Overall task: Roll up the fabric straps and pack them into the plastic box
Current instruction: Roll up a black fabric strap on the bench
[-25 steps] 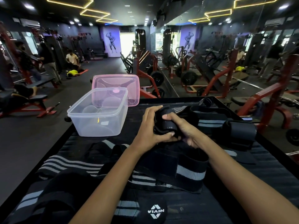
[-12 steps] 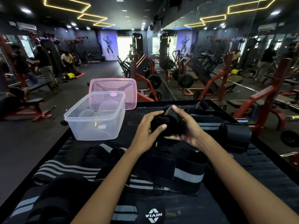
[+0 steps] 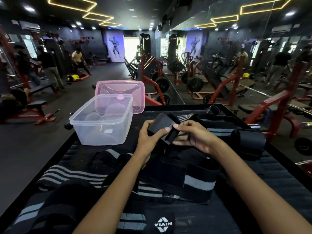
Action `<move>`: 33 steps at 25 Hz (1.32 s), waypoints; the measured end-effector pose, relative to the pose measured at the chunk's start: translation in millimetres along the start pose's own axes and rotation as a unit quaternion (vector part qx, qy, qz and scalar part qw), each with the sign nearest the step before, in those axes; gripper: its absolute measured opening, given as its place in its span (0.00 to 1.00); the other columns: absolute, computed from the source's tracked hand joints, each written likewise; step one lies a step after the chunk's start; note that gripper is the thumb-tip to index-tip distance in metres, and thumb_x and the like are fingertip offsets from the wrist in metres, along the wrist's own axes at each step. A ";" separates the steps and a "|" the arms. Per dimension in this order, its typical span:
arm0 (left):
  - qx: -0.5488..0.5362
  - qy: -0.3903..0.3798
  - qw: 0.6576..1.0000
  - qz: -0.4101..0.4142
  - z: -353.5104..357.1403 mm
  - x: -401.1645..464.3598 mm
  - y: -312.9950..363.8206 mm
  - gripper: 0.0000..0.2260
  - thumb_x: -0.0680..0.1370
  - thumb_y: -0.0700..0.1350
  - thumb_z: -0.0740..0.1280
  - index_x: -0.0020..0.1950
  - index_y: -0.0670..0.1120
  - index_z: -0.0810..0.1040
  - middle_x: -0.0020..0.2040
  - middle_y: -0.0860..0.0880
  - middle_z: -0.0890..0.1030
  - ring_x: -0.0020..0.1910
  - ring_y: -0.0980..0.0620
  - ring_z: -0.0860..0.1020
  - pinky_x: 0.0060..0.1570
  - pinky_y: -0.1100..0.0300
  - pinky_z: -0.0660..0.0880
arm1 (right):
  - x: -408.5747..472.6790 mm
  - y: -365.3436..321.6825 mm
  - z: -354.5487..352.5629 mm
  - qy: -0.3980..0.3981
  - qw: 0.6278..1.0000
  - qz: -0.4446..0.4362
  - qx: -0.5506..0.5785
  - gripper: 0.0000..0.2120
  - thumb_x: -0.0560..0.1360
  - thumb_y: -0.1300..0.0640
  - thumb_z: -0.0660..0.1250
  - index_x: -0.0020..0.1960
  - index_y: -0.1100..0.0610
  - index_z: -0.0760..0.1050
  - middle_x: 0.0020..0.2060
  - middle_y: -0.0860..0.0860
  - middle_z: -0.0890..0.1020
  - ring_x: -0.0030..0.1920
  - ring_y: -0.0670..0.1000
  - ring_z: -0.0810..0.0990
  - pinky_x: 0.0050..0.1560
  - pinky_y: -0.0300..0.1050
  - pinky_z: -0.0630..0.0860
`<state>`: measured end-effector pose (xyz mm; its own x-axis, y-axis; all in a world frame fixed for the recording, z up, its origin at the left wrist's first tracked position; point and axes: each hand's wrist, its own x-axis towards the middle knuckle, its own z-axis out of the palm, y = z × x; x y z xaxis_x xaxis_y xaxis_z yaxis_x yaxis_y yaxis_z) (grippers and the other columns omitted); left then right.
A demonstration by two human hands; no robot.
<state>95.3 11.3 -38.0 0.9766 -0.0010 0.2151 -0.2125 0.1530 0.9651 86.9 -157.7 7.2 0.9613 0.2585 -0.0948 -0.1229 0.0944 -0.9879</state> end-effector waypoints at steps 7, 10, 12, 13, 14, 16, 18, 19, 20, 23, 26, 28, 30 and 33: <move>-0.039 -0.046 0.998 0.015 5.3 1.0 5.1 0.22 0.59 0.53 0.76 0.48 0.48 0.73 0.46 0.49 0.79 0.46 0.52 0.78 0.46 0.57 0.75 | -25.4 -2.5 -55.4 0.337 0.765 -0.195 -0.513 0.11 0.72 0.51 0.72 0.47 0.57 0.78 0.46 0.54 0.78 0.51 0.55 0.76 0.49 0.51 0.74; -0.035 -0.090 0.995 0.013 14.3 -0.9 5.9 0.23 0.60 0.53 0.77 0.48 0.49 0.70 0.48 0.47 0.77 0.48 0.50 0.77 0.49 0.51 0.75 | -59.1 -3.9 -88.7 0.472 0.611 -0.094 -0.629 0.21 0.70 0.45 0.71 0.56 0.58 0.75 0.57 0.59 0.73 0.60 0.63 0.69 0.57 0.58 0.68; -0.025 -0.097 0.995 0.012 19.0 -4.0 4.0 0.27 0.58 0.53 0.77 0.50 0.50 0.68 0.50 0.47 0.76 0.49 0.50 0.77 0.50 0.51 0.76 | -76.2 1.8 -117.1 0.447 0.703 0.021 -0.552 0.32 0.66 0.42 0.75 0.63 0.57 0.70 0.63 0.61 0.69 0.65 0.65 0.67 0.63 0.58 0.67; -0.026 -0.094 0.995 0.008 20.1 -5.3 3.7 0.28 0.57 0.53 0.78 0.51 0.51 0.66 0.51 0.47 0.76 0.49 0.50 0.78 0.50 0.52 0.77 | -82.1 6.8 -131.5 0.404 0.760 0.044 -0.507 0.38 0.63 0.44 0.78 0.66 0.56 0.67 0.64 0.61 0.68 0.66 0.64 0.67 0.65 0.57 0.67; -0.031 -0.092 0.995 0.002 21.4 -6.3 3.6 0.30 0.57 0.52 0.78 0.51 0.53 0.66 0.52 0.47 0.76 0.49 0.50 0.78 0.51 0.51 0.77 | -87.7 13.0 -144.9 0.359 0.804 0.043 -0.472 0.43 0.59 0.47 0.82 0.68 0.55 0.65 0.65 0.60 0.69 0.67 0.63 0.68 0.66 0.55 0.68; -0.039 -0.094 0.995 -0.013 23.0 -8.2 3.7 0.32 0.56 0.52 0.79 0.52 0.54 0.65 0.55 0.45 0.75 0.52 0.48 0.78 0.52 0.50 0.77 | -97.2 22.2 -162.1 0.317 0.849 0.029 -0.422 0.51 0.54 0.53 0.84 0.70 0.50 0.62 0.65 0.57 0.71 0.66 0.60 0.71 0.65 0.52 0.70; -0.045 -0.096 0.994 -0.024 24.3 -11.1 5.0 0.32 0.56 0.52 0.78 0.54 0.53 0.65 0.56 0.44 0.76 0.52 0.48 0.78 0.49 0.51 0.77 | -102.3 26.0 -169.0 0.321 0.868 0.023 -0.379 0.56 0.51 0.53 0.85 0.72 0.47 0.59 0.66 0.54 0.71 0.66 0.57 0.71 0.67 0.53 0.69; -0.048 -0.096 0.994 -0.030 24.6 -12.7 6.3 0.33 0.55 0.52 0.78 0.54 0.53 0.66 0.56 0.45 0.76 0.51 0.49 0.79 0.47 0.53 0.77 | -102.3 27.8 -170.8 0.322 0.874 0.019 -0.364 0.58 0.49 0.51 0.85 0.72 0.47 0.59 0.66 0.53 0.71 0.66 0.56 0.71 0.67 0.53 0.69; -0.051 -0.096 0.993 -0.033 24.1 -14.3 7.8 0.33 0.55 0.51 0.78 0.54 0.53 0.66 0.54 0.46 0.76 0.50 0.50 0.79 0.45 0.55 0.77 | -101.1 30.2 -173.7 0.322 0.880 0.006 -0.350 0.57 0.47 0.48 0.85 0.70 0.48 0.61 0.65 0.52 0.72 0.65 0.55 0.72 0.66 0.53 0.70; -0.049 -0.099 0.993 -0.039 21.3 -16.5 10.9 0.31 0.57 0.50 0.78 0.54 0.53 0.66 0.53 0.48 0.76 0.49 0.50 0.79 0.45 0.55 0.77 | -101.9 29.0 -168.6 0.326 0.895 -0.015 -0.304 0.42 0.52 0.53 0.85 0.61 0.52 0.68 0.59 0.51 0.73 0.59 0.54 0.74 0.56 0.48 0.73; -0.046 -0.101 0.993 -0.049 18.6 -15.0 10.2 0.33 0.55 0.52 0.78 0.56 0.53 0.66 0.55 0.47 0.76 0.54 0.47 0.78 0.54 0.48 0.78 | -101.0 28.2 -162.6 0.311 0.903 -0.024 -0.296 0.37 0.57 0.58 0.83 0.59 0.55 0.66 0.57 0.52 0.72 0.56 0.53 0.73 0.50 0.46 0.72; -0.037 -0.106 0.992 -0.051 17.3 -14.1 8.7 0.35 0.55 0.52 0.78 0.57 0.51 0.67 0.56 0.46 0.76 0.56 0.45 0.78 0.57 0.46 0.77 | -101.6 26.5 -157.1 0.302 0.912 -0.036 -0.274 0.37 0.58 0.60 0.83 0.59 0.56 0.64 0.53 0.50 0.74 0.54 0.52 0.75 0.47 0.44 0.73; -0.028 -0.114 0.992 -0.051 16.2 -13.3 7.5 0.35 0.56 0.52 0.78 0.58 0.50 0.67 0.56 0.45 0.76 0.57 0.44 0.78 0.58 0.45 0.77 | -101.0 25.7 -148.9 0.315 0.915 -0.069 -0.240 0.36 0.58 0.61 0.82 0.58 0.56 0.65 0.52 0.51 0.76 0.52 0.51 0.78 0.47 0.45 0.75; -0.019 -0.124 0.991 -0.045 15.5 -12.4 9.4 0.33 0.56 0.52 0.78 0.58 0.49 0.69 0.55 0.46 0.78 0.56 0.45 0.78 0.58 0.45 0.77 | -94.8 10.7 -133.9 0.263 0.952 -0.137 -0.073 0.36 0.55 0.60 0.82 0.60 0.56 0.70 0.51 0.52 0.81 0.47 0.51 0.82 0.41 0.44 0.79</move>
<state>80.7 -2.6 -29.3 0.9518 -0.2594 0.1635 -0.1189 0.1793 0.9766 27.5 -309.9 -10.8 0.9475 -0.2773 0.1592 0.1494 -0.0563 -0.9872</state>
